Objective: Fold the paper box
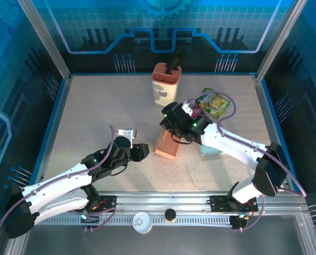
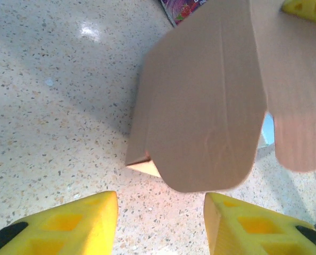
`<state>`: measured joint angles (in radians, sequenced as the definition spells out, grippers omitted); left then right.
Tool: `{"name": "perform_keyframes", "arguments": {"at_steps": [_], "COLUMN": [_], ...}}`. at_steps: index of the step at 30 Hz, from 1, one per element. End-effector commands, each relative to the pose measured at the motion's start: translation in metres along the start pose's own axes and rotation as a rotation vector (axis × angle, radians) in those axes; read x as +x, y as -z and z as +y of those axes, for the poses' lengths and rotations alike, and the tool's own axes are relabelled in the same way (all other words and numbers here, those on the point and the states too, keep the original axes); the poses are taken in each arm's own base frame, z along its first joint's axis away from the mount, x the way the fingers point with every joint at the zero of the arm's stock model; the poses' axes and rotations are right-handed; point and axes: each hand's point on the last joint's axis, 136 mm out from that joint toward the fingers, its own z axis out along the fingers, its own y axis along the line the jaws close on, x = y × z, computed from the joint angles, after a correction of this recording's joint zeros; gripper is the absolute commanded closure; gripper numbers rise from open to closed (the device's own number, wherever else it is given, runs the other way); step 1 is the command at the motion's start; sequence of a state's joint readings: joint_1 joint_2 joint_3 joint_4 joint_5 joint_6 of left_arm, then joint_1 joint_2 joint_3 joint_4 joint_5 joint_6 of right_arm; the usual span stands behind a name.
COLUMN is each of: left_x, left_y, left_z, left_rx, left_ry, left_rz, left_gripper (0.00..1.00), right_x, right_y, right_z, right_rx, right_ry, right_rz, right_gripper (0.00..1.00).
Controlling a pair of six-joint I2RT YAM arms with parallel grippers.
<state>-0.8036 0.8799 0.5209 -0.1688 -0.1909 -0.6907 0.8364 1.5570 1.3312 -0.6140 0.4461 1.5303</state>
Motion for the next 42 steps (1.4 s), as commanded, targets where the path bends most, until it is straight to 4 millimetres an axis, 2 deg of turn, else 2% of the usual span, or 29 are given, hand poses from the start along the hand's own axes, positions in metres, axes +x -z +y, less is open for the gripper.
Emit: {"name": "perform_keyframes", "arguments": {"at_steps": [1, 7, 14, 17, 25, 31, 34, 35, 37, 40, 42], "left_x": [-0.001, 0.005, 0.01, 0.011, 0.009, 0.005, 0.002, 0.001, 0.0, -0.001, -0.002], "left_y": [0.009, 0.007, -0.003, -0.007, -0.016, -0.023, -0.026, -0.028, -0.032, -0.038, -0.041], "left_z": [0.001, -0.003, 0.008, 0.008, 0.005, 0.006, 0.003, 0.002, 0.0, 0.0, 0.003], "left_rx": [-0.02, 0.005, -0.053, -0.052, -0.055, -0.081, -0.088, -0.091, -0.091, -0.104, -0.129], "left_ry": [-0.044, -0.095, -0.161, -0.171, -0.207, -0.231, -0.245, -0.249, -0.258, -0.27, -0.273], "left_rz": [0.01, 0.038, 0.06, 0.058, 0.06, 0.065, 0.063, 0.064, 0.069, 0.079, 0.078], "left_gripper": [0.53, 0.53, 0.5, 0.49, 0.46, 0.45, 0.45, 0.45, 0.45, 0.45, 0.46], "right_x": [-0.017, -0.012, -0.008, -0.008, -0.01, -0.028, -0.042, -0.046, -0.051, -0.06, -0.066], "right_y": [0.013, 0.01, -0.003, -0.005, -0.004, 0.007, 0.017, 0.016, 0.025, 0.033, 0.026], "right_z": [-0.022, -0.031, -0.027, -0.018, -0.002, 0.023, 0.045, 0.047, 0.054, 0.046, 0.023], "right_rx": [0.202, 0.309, 0.294, 0.261, 0.153, -0.019, -0.209, -0.269, -0.401, -0.541, -0.532], "right_ry": [-0.215, -0.336, -0.31, -0.267, -0.146, 0.06, 0.235, 0.306, 0.438, 0.608, 0.66], "right_rz": [-0.135, -0.18, -0.173, -0.162, -0.142, -0.158, -0.136, -0.112, -0.064, 0.007, 0.081], "right_gripper": [1.0, 1.0, 1.0, 0.89, 0.73, 0.59, 0.54, 0.53, 0.53, 0.53, 0.53]}}
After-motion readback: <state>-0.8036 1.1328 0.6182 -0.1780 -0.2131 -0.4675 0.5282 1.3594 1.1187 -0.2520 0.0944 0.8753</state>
